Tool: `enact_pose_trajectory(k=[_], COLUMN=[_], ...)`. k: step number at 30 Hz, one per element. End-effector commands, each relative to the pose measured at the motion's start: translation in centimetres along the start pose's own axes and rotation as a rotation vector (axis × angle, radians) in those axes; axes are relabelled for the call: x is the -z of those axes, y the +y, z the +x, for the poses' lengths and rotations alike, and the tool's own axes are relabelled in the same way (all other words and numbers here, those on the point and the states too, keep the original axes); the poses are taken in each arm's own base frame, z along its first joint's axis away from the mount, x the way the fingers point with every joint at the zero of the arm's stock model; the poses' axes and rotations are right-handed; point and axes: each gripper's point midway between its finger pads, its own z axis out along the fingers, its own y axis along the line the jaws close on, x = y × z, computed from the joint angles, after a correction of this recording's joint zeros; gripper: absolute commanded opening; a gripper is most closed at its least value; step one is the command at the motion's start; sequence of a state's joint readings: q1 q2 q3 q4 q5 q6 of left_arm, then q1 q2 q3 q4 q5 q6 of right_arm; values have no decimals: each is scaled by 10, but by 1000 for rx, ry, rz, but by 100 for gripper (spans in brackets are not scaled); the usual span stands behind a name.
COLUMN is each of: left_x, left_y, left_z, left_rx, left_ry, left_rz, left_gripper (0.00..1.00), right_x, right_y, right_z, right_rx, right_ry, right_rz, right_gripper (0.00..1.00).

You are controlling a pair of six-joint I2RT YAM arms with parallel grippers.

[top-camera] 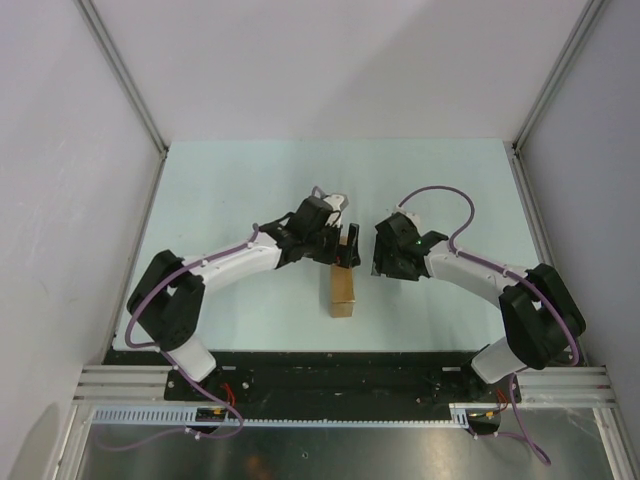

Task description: Unpack the express box

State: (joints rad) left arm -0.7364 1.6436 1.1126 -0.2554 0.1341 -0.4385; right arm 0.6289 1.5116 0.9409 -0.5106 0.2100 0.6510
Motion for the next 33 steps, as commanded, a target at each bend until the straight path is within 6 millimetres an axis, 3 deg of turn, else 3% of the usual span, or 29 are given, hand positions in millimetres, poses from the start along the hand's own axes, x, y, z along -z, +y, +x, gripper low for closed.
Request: enact_pose_trajectory(k=[1, 6, 11, 16, 19, 23, 29, 33], left_x=[4, -3, -10, 5, 16, 30, 34, 38], left_y=[-5, 3, 35, 49, 43, 54, 75, 83], left_z=[-10, -2, 11, 4, -3, -2, 25, 27], left_rx=[20, 27, 48, 125, 140, 175, 269, 287], left_ry=[-16, 17, 65, 48, 47, 32, 93, 81], left_rz=[-11, -39, -154, -125, 4, 78, 118, 101], left_gripper=[98, 95, 90, 79, 77, 79, 81, 81], right_x=[1, -1, -1, 2, 10, 14, 14, 16], right_y=[5, 9, 13, 29, 51, 68, 82, 91], right_z=[-9, -11, -14, -17, -17, -12, -9, -11], right_rx=[-24, -17, -18, 22, 133, 198, 215, 225], right_ry=[-37, -38, -43, -58, -96, -112, -114, -124], right_rz=[-35, -54, -77, -152, -232, -281, -316, -337], right_gripper=[68, 68, 68, 67, 65, 65, 66, 67])
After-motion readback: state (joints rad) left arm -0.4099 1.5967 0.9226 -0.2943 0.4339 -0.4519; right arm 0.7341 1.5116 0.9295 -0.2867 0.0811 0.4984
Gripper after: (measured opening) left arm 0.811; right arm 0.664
